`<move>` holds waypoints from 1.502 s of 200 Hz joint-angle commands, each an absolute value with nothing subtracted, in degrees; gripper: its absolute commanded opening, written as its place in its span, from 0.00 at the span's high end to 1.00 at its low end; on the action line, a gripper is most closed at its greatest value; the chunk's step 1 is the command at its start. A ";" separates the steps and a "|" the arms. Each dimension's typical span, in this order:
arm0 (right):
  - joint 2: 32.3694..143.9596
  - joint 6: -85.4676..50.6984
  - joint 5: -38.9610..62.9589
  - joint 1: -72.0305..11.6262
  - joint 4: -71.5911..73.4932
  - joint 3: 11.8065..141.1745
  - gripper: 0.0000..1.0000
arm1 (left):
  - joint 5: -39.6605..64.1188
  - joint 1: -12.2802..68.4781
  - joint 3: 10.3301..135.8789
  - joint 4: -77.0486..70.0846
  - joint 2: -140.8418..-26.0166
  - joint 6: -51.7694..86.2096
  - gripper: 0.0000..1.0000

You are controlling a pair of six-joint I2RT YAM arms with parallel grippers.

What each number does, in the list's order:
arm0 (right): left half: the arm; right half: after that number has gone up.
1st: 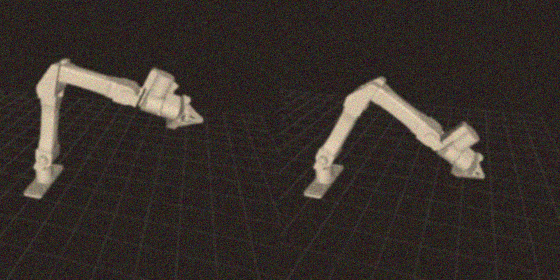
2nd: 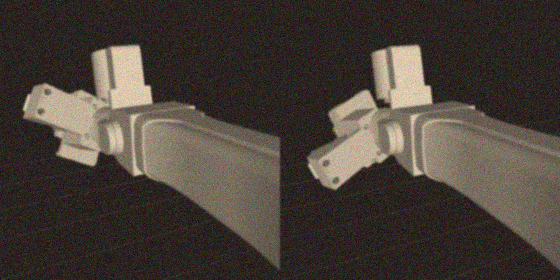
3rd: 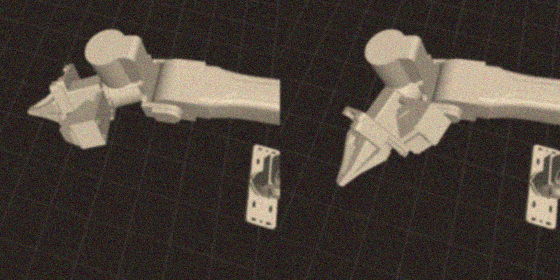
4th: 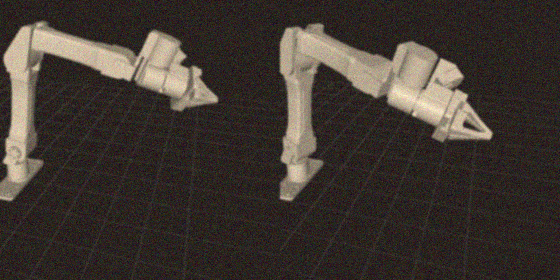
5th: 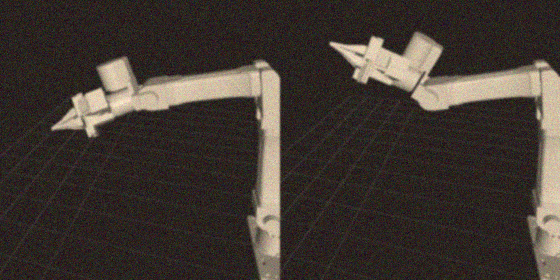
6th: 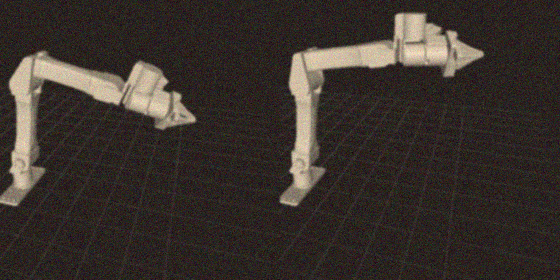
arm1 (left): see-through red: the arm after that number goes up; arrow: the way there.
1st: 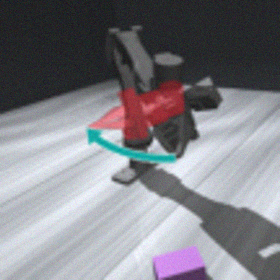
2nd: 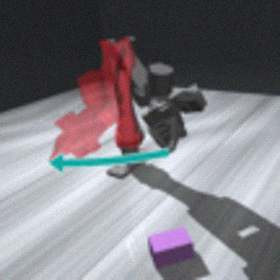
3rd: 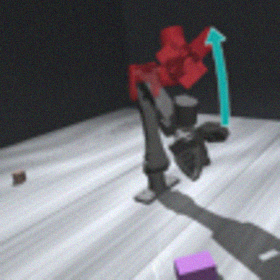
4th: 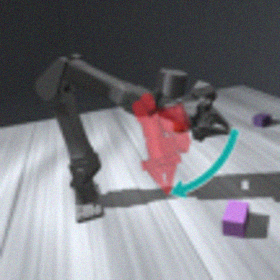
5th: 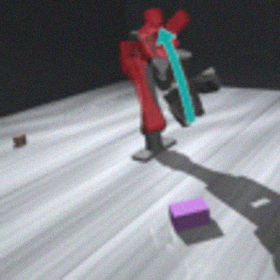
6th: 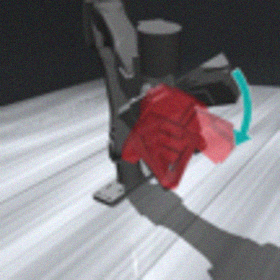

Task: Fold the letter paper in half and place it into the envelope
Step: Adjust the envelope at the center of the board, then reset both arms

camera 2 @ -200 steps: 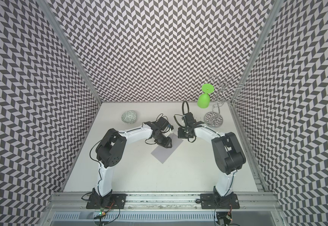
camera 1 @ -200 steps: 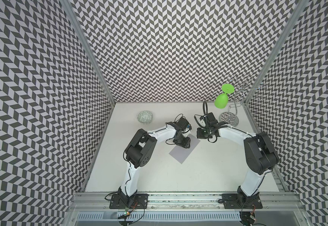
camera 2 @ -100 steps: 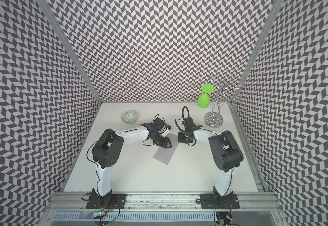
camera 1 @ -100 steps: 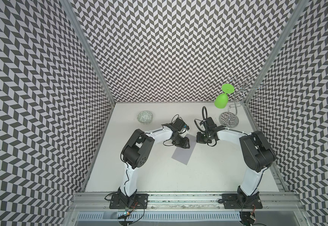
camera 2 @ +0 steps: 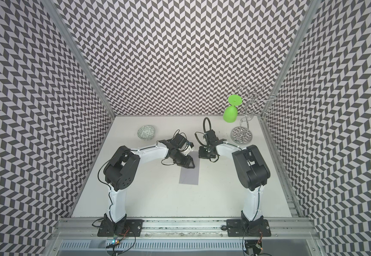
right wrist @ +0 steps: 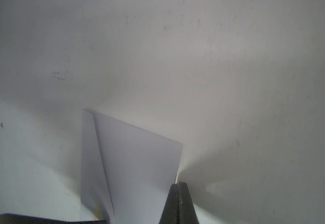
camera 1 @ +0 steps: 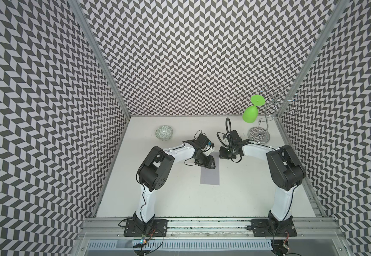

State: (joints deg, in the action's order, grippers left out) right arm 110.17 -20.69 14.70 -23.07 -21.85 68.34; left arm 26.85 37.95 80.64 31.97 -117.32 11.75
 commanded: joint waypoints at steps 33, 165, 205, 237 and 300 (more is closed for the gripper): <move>99.45 -16.16 10.33 -24.17 -25.05 75.54 0.53 | 21.60 37.69 93.15 40.08 -116.77 7.66 0.37; 58.14 -25.67 -14.09 -14.25 12.79 29.32 0.00 | -1.72 9.57 49.71 -5.31 -71.92 14.55 0.20; 58.16 -15.74 -15.12 -14.28 15.25 23.20 0.00 | -12.02 1.36 30.46 -18.39 -68.62 15.41 0.18; 65.80 -10.95 -21.54 -14.24 16.42 26.04 0.00 | -15.72 -0.27 24.39 -29.47 -73.90 13.80 0.16; 80.99 -2.10 -22.33 -14.20 27.32 27.16 0.00 | -14.51 -0.55 26.80 -42.81 -85.75 7.78 0.02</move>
State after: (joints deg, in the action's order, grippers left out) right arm 77.28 -6.31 -21.47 -14.06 18.04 27.73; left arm -14.33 -0.16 24.34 -33.43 -83.18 11.40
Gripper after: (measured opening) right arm 0.995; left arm 0.970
